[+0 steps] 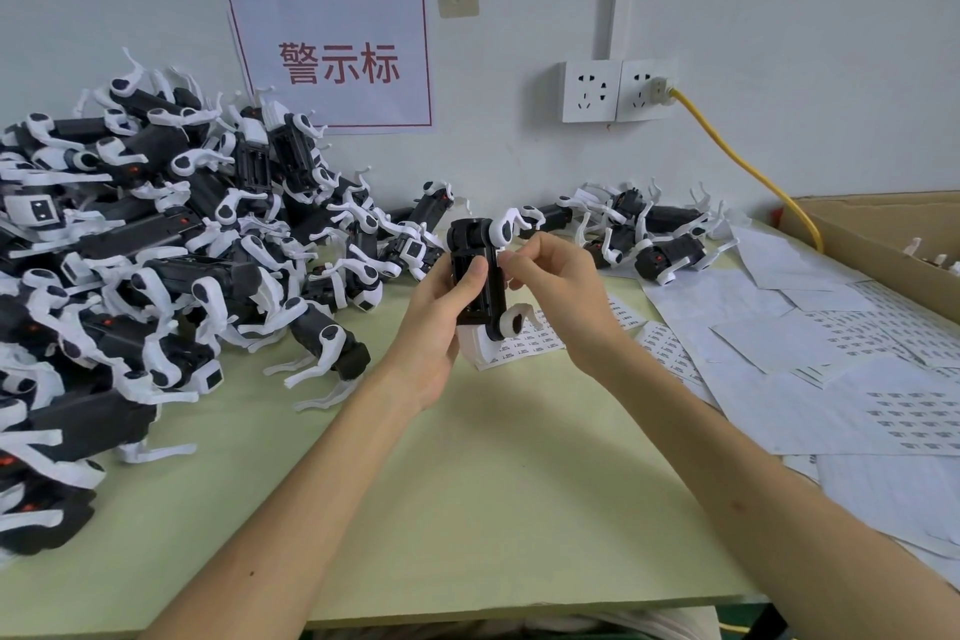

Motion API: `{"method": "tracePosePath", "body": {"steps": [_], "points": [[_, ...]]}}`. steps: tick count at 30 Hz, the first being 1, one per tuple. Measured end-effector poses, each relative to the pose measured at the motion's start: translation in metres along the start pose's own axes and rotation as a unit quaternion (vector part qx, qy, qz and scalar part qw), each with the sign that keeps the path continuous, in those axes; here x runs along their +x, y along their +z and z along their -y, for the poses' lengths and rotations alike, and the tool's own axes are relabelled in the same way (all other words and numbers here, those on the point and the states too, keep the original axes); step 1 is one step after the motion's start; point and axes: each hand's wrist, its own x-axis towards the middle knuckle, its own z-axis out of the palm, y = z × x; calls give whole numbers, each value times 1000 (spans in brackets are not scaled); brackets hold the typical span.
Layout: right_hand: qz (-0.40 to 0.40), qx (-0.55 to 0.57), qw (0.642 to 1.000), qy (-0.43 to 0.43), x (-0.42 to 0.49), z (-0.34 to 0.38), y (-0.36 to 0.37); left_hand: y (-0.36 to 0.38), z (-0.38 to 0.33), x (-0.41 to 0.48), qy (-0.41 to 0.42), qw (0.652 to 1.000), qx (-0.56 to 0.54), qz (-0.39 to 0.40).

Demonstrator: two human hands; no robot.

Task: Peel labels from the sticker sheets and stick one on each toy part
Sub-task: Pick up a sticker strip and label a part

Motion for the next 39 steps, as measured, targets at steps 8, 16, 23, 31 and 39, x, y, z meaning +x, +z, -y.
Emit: {"method": "tracePosePath", "body": {"steps": [8, 16, 23, 31, 39], "points": [[56, 83, 993, 65, 0, 5, -3, -1, -2, 0, -33, 998, -45, 25], [124, 59, 989, 52, -1, 4, -3, 1, -5, -4, -76, 994, -67, 44], [143, 78, 984, 77, -1, 3, -6, 1, -7, -4, -78, 995, -62, 28], [125, 22, 992, 25, -6, 6, -5, 4, -8, -6, -69, 997, -17, 38], [136, 20, 991, 6, -6, 7, -5, 1, -9, -7, -67, 996, -53, 38]]}}
